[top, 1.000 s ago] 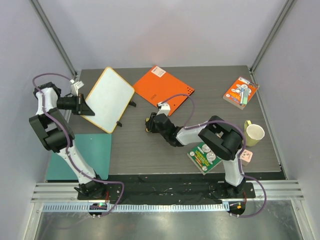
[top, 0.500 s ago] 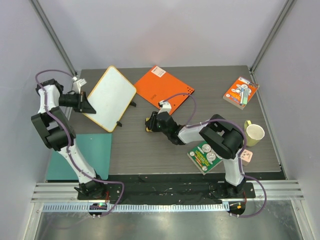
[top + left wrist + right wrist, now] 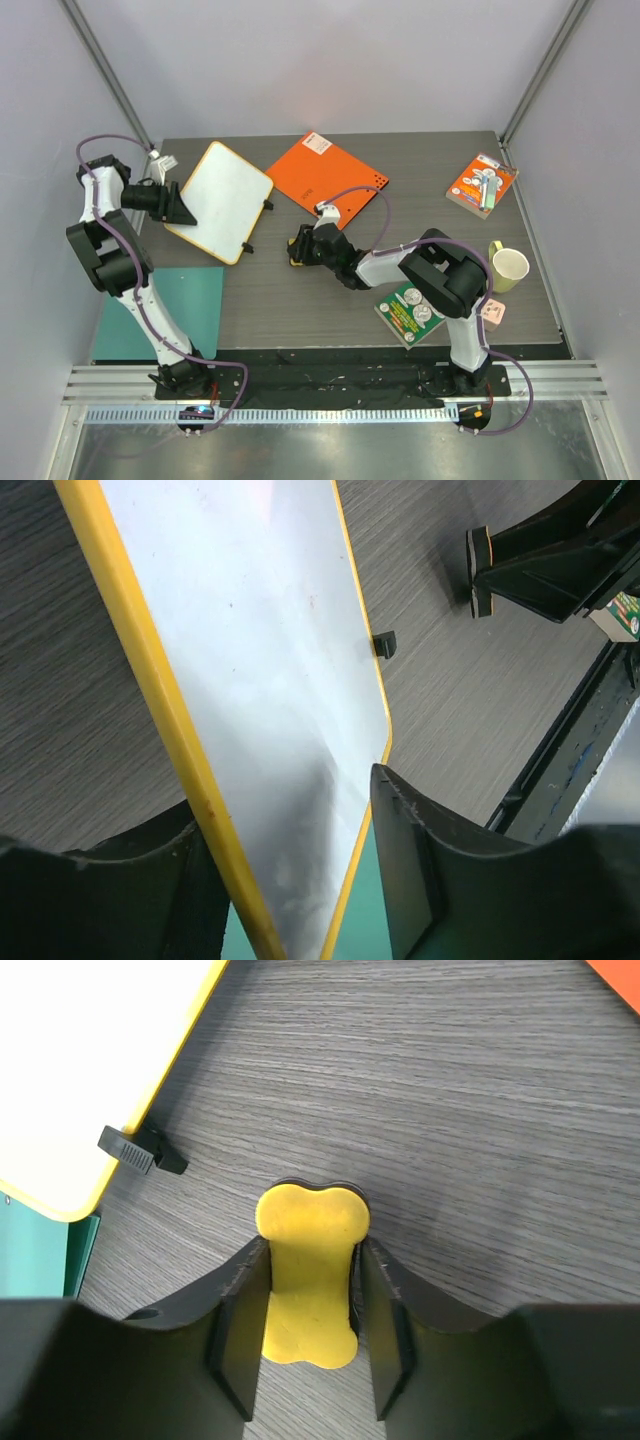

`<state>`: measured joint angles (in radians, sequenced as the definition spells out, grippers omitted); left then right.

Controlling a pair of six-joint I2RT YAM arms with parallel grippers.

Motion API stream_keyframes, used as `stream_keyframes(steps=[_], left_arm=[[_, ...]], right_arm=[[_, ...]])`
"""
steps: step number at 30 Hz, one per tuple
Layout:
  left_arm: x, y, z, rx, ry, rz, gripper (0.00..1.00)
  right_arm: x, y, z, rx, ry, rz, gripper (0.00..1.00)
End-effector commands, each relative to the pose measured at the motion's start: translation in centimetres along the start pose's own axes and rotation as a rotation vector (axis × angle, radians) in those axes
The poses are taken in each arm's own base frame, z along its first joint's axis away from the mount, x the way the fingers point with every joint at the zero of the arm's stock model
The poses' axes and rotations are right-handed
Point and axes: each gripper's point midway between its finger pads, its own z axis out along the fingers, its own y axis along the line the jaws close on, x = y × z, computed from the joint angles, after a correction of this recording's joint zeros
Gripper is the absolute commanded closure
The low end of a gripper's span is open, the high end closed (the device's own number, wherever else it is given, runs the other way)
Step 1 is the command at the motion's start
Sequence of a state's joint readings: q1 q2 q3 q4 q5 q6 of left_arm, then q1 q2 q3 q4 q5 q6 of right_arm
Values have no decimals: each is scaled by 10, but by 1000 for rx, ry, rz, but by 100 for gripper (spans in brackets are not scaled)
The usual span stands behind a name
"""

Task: Erase the whiteboard

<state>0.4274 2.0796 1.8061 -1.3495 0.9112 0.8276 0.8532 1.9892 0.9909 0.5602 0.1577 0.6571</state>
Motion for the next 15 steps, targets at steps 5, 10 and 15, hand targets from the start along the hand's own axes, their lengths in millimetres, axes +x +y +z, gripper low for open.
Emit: stream_keyframes(steps=[5,10,15], left_arm=[[-8,-31,-15,6,-21,8,40],[-17,-19,-22,-104,-45,36,31],[-23,-6,-33,-240,-85,47,16]], right_arm=[[-19,10,0,-18,-45,6,50],[-19,11,0,-14,-44,7,49],[-14,10,-2,-14,-29,-7,40]])
